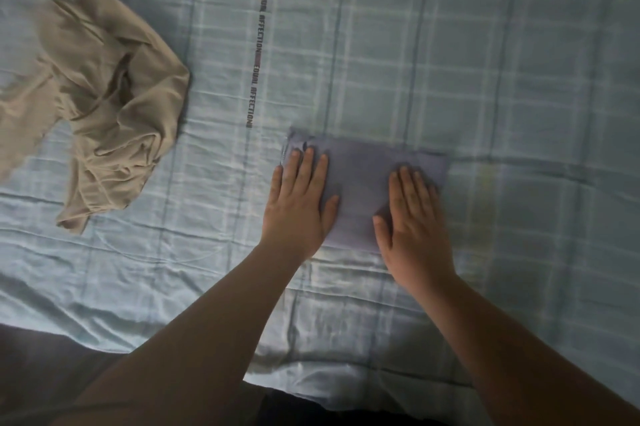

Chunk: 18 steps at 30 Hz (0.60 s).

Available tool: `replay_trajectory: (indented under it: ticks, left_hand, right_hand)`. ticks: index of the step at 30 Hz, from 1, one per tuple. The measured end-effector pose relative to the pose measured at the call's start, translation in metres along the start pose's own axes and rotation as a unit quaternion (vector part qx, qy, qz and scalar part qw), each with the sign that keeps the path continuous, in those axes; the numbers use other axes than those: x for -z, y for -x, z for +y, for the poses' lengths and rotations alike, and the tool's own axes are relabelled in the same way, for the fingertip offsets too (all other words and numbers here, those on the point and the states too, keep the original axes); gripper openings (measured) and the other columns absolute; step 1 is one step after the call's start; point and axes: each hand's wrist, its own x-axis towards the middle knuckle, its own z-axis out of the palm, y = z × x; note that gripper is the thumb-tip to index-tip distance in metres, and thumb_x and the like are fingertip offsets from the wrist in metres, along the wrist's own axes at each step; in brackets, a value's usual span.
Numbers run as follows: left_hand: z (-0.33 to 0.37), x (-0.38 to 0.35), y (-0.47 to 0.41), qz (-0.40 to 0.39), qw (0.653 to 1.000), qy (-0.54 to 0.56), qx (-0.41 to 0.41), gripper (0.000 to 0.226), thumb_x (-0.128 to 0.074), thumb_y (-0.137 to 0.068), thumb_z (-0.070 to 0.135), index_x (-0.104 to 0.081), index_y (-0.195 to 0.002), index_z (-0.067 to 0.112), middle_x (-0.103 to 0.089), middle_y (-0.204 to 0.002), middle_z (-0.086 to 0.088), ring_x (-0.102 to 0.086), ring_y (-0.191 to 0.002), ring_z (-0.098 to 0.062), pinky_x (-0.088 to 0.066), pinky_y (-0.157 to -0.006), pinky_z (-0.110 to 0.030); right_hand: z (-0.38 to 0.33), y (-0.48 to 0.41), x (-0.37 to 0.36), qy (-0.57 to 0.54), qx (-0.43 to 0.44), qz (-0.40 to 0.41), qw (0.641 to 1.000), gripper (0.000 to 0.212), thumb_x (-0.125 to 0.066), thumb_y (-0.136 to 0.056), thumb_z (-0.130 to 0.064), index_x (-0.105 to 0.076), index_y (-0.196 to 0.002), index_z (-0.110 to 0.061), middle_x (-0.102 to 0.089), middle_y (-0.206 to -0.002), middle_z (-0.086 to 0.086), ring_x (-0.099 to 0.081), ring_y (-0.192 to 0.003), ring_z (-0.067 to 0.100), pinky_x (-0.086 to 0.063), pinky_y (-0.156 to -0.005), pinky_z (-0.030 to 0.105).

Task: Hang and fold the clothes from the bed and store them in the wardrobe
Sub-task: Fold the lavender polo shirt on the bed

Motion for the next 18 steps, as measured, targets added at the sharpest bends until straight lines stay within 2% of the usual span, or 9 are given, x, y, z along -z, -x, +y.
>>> replay_trajectory:
  ticks: [2,3,5,7,8,10,13,16,18]
  left_hand:
    - [-0.002,0.009,0.000,0.032,0.996,0.080,0.023,0.063,-0.035,-0.100,0.043,-0.022,-0.158,0.021,-0.017,-0.166,-0.006,-0.009,-0.154,-0.024,-0.011,-0.124,-0.046]
    - [-0.004,0.017,0.000,0.060,0.988,0.129,0.060,0.062,-0.043,-0.098,0.038,-0.026,-0.156,0.024,-0.021,-0.164,-0.006,-0.013,-0.152,-0.025,-0.014,-0.123,-0.044]
    - [-0.007,0.032,0.002,0.102,0.950,0.221,0.196,0.060,-0.052,-0.095,0.033,-0.032,-0.150,0.025,-0.028,-0.159,-0.007,-0.025,-0.146,-0.027,-0.026,-0.115,-0.039]
    - [-0.013,0.044,-0.001,0.046,0.889,0.297,0.345,0.060,-0.058,-0.093,0.037,-0.037,-0.146,0.017,-0.042,-0.148,-0.010,-0.043,-0.135,-0.029,-0.040,-0.104,-0.037]
    - [-0.016,0.049,-0.005,0.002,0.868,0.309,0.389,0.058,-0.060,-0.091,0.041,-0.043,-0.140,0.013,-0.051,-0.137,-0.011,-0.051,-0.126,-0.030,-0.045,-0.097,-0.037]
    - [-0.018,0.057,-0.013,-0.063,0.866,0.292,0.401,0.050,-0.062,-0.088,0.049,-0.051,-0.120,0.013,-0.059,-0.117,-0.009,-0.059,-0.109,-0.030,-0.045,-0.081,-0.034]
    - [-0.015,0.056,-0.027,-0.120,0.872,0.278,0.385,0.056,-0.062,-0.084,0.059,-0.050,-0.115,0.013,-0.062,-0.108,-0.008,-0.056,-0.085,-0.027,-0.040,-0.066,-0.031]
    - [-0.015,0.048,-0.039,-0.135,0.852,0.301,0.406,0.079,-0.070,-0.079,0.061,-0.049,-0.129,0.004,-0.056,-0.104,-0.008,-0.052,-0.085,-0.025,-0.040,-0.069,-0.032]
    - [-0.025,0.042,-0.047,-0.125,0.826,0.357,0.418,0.078,-0.079,-0.076,0.051,-0.054,-0.128,0.000,-0.062,-0.106,-0.009,-0.059,-0.088,-0.025,-0.046,-0.072,-0.032]
  right_hand:
    - [-0.003,0.001,0.011,-0.074,-0.026,0.035,0.996,0.056,-0.051,-0.095,-0.019,-0.041,-0.145,0.004,-0.036,-0.154,0.022,-0.032,-0.145,0.034,-0.026,-0.118,0.050]
    - [-0.004,0.002,0.019,-0.119,-0.060,0.065,0.989,0.053,-0.054,-0.091,-0.013,-0.046,-0.141,0.004,-0.043,-0.150,0.022,-0.037,-0.141,0.034,-0.028,-0.118,0.047]
    - [-0.007,0.002,0.038,-0.185,-0.168,0.113,0.962,0.049,-0.058,-0.082,-0.005,-0.053,-0.130,0.004,-0.052,-0.136,0.023,-0.044,-0.129,0.036,-0.032,-0.113,0.041]
    - [-0.009,-0.001,0.050,-0.202,-0.284,0.095,0.933,0.038,-0.058,-0.083,-0.005,-0.056,-0.119,0.009,-0.056,-0.121,0.028,-0.049,-0.117,0.042,-0.035,-0.106,0.043]
    - [-0.010,-0.006,0.052,-0.224,-0.341,0.071,0.910,0.035,-0.059,-0.086,-0.007,-0.056,-0.114,0.012,-0.058,-0.115,0.030,-0.052,-0.112,0.044,-0.038,-0.102,0.046]
    - [-0.010,-0.017,0.055,-0.262,-0.437,0.026,0.860,0.038,-0.063,-0.089,-0.018,-0.056,-0.108,0.014,-0.061,-0.107,0.032,-0.058,-0.104,0.044,-0.042,-0.093,0.049]
    - [-0.006,-0.025,0.048,-0.237,-0.486,0.000,0.841,0.048,-0.063,-0.091,-0.034,-0.057,-0.111,0.009,-0.062,-0.112,0.030,-0.059,-0.108,0.043,-0.045,-0.095,0.049]
    - [-0.002,-0.027,0.039,-0.225,-0.494,-0.007,0.840,0.050,-0.064,-0.089,-0.042,-0.055,-0.113,0.001,-0.064,-0.113,0.024,-0.061,-0.108,0.041,-0.047,-0.091,0.043]
    - [0.005,-0.028,0.033,-0.231,-0.485,-0.020,0.843,0.046,-0.063,-0.090,-0.041,-0.058,-0.109,0.000,-0.066,-0.110,0.023,-0.062,-0.105,0.040,-0.046,-0.082,0.038]
